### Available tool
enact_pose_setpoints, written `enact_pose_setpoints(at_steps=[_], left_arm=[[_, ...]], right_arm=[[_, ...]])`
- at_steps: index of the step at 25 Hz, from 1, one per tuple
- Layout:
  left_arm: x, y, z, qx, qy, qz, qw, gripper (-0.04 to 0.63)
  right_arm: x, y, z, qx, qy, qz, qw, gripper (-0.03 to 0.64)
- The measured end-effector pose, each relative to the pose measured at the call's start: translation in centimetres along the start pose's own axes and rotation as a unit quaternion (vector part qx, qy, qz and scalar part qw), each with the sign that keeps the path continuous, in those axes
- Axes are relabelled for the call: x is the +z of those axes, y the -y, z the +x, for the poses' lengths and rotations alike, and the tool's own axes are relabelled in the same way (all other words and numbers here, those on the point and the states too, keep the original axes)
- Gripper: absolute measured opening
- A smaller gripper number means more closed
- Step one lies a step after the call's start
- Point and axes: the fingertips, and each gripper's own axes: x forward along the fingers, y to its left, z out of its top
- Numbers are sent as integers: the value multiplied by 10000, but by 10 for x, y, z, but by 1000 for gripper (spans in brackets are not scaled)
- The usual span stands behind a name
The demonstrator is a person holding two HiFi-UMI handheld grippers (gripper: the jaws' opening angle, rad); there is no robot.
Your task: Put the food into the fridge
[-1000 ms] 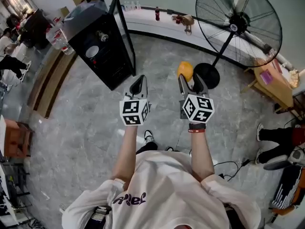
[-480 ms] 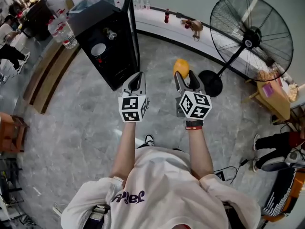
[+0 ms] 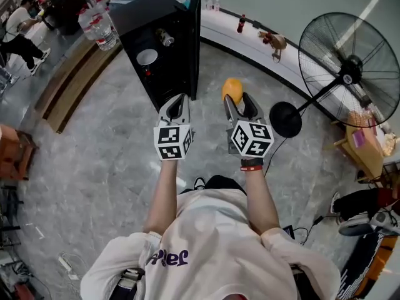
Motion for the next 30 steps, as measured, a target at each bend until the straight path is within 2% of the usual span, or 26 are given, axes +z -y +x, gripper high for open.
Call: enact_pose_setpoints(at_steps=[13, 20, 30], left_arm=[[-15, -86, -6, 733, -67, -213, 9971, 18], [-19, -129, 26, 1007, -99, -244, 9946, 17], [8, -197, 87, 1491, 3, -289, 9884, 18]], right_arm=[[-33, -88, 85, 993, -478, -138, 9938, 265], [-39, -101, 154, 1291, -612, -177, 9896, 265], [-16, -126, 263, 1877, -660, -106, 9799, 265]])
